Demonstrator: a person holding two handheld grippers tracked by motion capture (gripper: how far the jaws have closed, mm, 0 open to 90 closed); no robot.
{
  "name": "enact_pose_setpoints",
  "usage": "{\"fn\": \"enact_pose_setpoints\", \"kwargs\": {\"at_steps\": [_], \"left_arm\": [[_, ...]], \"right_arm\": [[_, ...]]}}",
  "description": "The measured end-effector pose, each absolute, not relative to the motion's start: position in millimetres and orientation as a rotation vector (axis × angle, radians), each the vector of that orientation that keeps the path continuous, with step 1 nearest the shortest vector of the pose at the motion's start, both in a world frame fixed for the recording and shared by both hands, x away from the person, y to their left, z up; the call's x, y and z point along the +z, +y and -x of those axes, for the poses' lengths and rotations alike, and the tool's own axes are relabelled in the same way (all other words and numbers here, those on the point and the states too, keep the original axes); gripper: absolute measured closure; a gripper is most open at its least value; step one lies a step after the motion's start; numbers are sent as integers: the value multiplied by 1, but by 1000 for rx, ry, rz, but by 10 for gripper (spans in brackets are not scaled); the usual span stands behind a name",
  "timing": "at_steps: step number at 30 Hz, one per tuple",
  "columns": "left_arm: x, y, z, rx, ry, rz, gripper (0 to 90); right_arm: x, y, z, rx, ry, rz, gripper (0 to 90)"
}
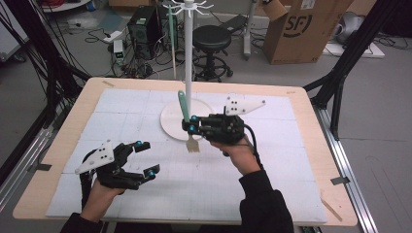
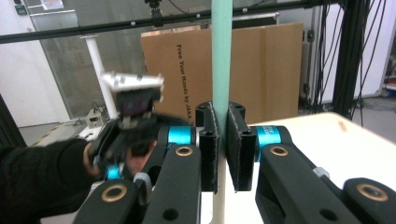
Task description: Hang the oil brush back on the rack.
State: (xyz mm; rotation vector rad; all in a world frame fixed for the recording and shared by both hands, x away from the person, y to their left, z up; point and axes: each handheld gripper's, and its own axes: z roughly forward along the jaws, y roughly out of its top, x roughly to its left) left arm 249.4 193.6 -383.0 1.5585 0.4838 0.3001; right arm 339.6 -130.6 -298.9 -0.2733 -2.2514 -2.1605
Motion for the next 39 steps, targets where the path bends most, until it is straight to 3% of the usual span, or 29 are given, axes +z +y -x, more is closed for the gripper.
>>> {"fn": "enact_pose_setpoints", "kwargs": {"at_steps": [25, 39], "left_arm": [[-388, 219, -246, 335, 516, -1552, 185], [-389, 225, -247, 340, 524, -1563, 186]], "right_arm": [[-227, -126, -420, -2258, -2217, 387, 843], [-222, -129, -444, -2266, -2186, 465, 842]]}}
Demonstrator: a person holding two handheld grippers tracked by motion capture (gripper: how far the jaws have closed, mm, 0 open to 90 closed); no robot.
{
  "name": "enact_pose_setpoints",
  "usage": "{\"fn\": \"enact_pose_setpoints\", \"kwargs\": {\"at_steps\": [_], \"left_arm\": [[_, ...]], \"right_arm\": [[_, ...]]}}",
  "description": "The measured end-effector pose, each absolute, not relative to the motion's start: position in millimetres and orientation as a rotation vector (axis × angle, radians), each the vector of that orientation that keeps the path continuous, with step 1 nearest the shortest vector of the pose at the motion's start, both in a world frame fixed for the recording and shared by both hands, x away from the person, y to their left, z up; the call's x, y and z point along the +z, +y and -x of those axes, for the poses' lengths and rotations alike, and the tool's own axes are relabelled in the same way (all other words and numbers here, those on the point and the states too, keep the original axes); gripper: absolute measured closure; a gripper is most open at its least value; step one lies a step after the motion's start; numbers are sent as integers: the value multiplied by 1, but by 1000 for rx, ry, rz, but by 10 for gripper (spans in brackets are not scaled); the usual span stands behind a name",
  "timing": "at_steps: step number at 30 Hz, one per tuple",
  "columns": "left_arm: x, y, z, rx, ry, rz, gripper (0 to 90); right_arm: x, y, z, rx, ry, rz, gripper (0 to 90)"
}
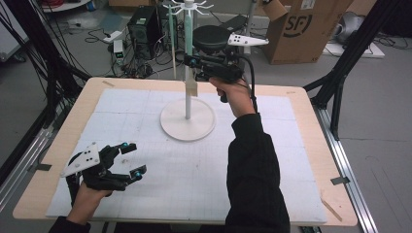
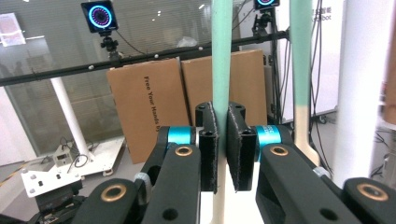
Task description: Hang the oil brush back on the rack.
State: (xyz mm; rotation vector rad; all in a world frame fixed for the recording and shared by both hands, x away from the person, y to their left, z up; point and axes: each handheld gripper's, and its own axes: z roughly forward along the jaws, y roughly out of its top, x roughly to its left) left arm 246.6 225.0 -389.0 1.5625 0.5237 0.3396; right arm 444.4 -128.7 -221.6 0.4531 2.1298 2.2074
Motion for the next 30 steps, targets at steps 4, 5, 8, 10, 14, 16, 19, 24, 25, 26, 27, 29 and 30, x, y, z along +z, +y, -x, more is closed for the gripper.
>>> {"fn": "enact_pose_setpoints", "kwargs": {"at_steps": [4, 5, 8, 10, 14, 16, 19, 24, 25, 26, 27, 29, 30], "left_arm": [[-389, 226, -247, 342, 523, -1564, 187], [-389, 226, -247, 341, 524, -1563, 187], [-389, 226, -248, 340, 526, -1564, 187], [-390, 226, -248, 338, 526, -1564, 187], [-390, 228, -248, 339, 528, -1563, 188], [-390, 229, -248, 341, 532, -1560, 188], [-390, 230, -248, 342, 537, -1558, 188], [-392, 232, -248, 342, 544, -1557, 188], [-392, 233, -248, 344, 545, -1558, 188], [-392, 233, -249, 346, 545, -1559, 188], [-393, 233, -248, 342, 549, -1559, 188], [-393, 233, -248, 340, 551, -1567, 194], [-393, 233, -248, 342, 553, -1568, 195]], "right_arm": [[-224, -131, -449, 2211, 2123, -473, 842], [-224, -132, -449, 2210, 2124, -482, 842], [-225, -131, -451, 2216, 2123, -483, 842], [-225, -130, -452, 2215, 2125, -477, 842], [-224, -128, -454, 2206, 2130, -491, 842], [-224, -127, -455, 2204, 2131, -493, 842], [-225, -127, -458, 2195, 2130, -515, 842], [-226, -127, -458, 2187, 2133, -530, 834], [-226, -127, -457, 2175, 2133, -527, 813], [-226, -126, -457, 2158, 2130, -529, 723], [-226, -126, -455, 2146, 2129, -549, 673], [-227, -128, -454, 2119, 2130, -565, 594], [-228, -129, -452, 2100, 2126, -575, 560]]}}
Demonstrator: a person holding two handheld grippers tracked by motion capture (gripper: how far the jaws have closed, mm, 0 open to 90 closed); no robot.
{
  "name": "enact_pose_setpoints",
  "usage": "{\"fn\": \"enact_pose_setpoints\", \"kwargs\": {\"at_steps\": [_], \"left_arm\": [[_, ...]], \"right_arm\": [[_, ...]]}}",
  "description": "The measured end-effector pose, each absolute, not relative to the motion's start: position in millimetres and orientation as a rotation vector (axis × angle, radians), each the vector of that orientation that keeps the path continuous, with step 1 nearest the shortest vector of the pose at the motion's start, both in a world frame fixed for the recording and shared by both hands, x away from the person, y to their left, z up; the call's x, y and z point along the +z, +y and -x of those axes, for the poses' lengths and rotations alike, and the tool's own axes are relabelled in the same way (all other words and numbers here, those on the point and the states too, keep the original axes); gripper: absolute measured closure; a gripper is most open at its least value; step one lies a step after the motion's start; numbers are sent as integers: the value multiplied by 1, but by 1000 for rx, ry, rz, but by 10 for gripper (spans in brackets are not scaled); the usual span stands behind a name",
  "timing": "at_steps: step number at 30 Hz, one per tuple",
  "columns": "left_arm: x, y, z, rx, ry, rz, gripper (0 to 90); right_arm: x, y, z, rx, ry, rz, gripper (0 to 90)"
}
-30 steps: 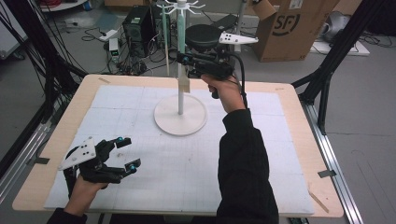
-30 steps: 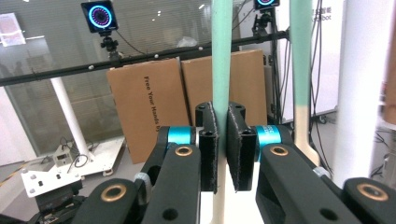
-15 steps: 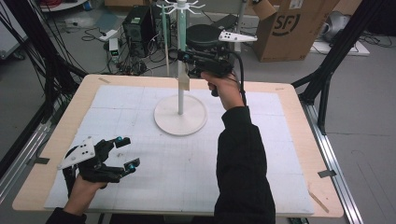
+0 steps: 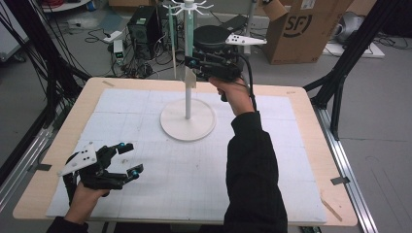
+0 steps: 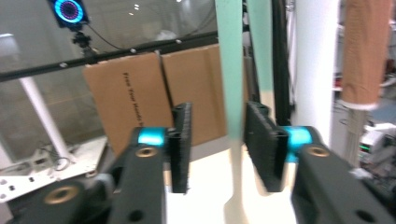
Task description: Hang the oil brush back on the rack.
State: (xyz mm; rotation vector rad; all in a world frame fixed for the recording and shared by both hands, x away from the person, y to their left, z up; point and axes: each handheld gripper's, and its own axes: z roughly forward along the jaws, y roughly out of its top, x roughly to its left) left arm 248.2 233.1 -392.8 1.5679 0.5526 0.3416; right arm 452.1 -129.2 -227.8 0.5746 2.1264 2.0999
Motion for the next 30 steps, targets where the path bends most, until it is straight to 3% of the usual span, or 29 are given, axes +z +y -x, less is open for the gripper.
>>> {"fn": "enact_pose_setpoints", "kwargs": {"at_steps": [5, 12, 20, 30], "left_arm": [[-393, 238, -249, 354, 567, -1548, 193], [-397, 245, -250, 380, 598, -1526, 189], [-401, 246, -251, 400, 618, -1520, 184], [-404, 244, -250, 424, 623, -1491, 184]], "right_arm": [[-232, -140, -438, 1950, 2106, -610, 421], [-256, -173, -402, 1796, 2088, -631, 373], [-301, -220, -353, 1638, 2047, -704, 308], [-369, -267, -286, 1574, 1961, -830, 289]]}}
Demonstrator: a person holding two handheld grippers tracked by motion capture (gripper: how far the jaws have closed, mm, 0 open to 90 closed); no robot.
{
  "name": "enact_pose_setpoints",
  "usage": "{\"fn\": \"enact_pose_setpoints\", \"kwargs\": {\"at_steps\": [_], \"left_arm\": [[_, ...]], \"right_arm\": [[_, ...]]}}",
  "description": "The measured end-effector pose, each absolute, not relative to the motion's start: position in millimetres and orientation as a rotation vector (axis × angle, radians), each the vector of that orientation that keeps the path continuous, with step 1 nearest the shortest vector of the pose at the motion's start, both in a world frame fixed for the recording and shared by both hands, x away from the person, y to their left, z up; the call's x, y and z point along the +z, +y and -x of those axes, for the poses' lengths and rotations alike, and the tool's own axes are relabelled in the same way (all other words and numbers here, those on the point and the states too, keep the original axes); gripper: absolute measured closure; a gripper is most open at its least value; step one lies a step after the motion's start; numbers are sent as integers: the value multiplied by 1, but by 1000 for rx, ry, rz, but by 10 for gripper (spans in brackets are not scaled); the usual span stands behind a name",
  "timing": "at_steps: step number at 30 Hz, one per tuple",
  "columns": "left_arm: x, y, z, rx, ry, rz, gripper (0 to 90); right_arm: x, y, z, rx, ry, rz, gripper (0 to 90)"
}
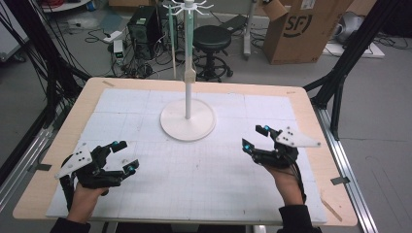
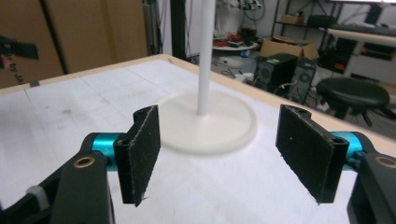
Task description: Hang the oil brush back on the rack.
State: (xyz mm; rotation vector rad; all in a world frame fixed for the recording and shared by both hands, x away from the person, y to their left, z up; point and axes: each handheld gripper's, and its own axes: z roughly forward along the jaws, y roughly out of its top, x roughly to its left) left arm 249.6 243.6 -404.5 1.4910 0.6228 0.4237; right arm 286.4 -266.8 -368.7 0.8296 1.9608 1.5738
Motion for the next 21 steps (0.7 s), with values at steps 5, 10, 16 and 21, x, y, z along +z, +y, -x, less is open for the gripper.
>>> {"fn": "enact_pose_setpoints", "kwargs": {"at_steps": [5, 10, 16, 21], "left_arm": [[-406, 245, -247, 438, 619, -1485, 185], [-408, 247, -245, 453, 628, -1479, 180], [-408, 246, -244, 457, 625, -1480, 180], [-408, 246, -242, 459, 624, -1484, 180]], "right_arm": [[-394, -286, -263, 1559, 1917, -892, 283], [-401, -298, -250, 1554, 1872, -922, 251], [-401, -305, -241, 1558, 1852, -933, 250], [-401, -305, -240, 1553, 1854, -936, 250]]}}
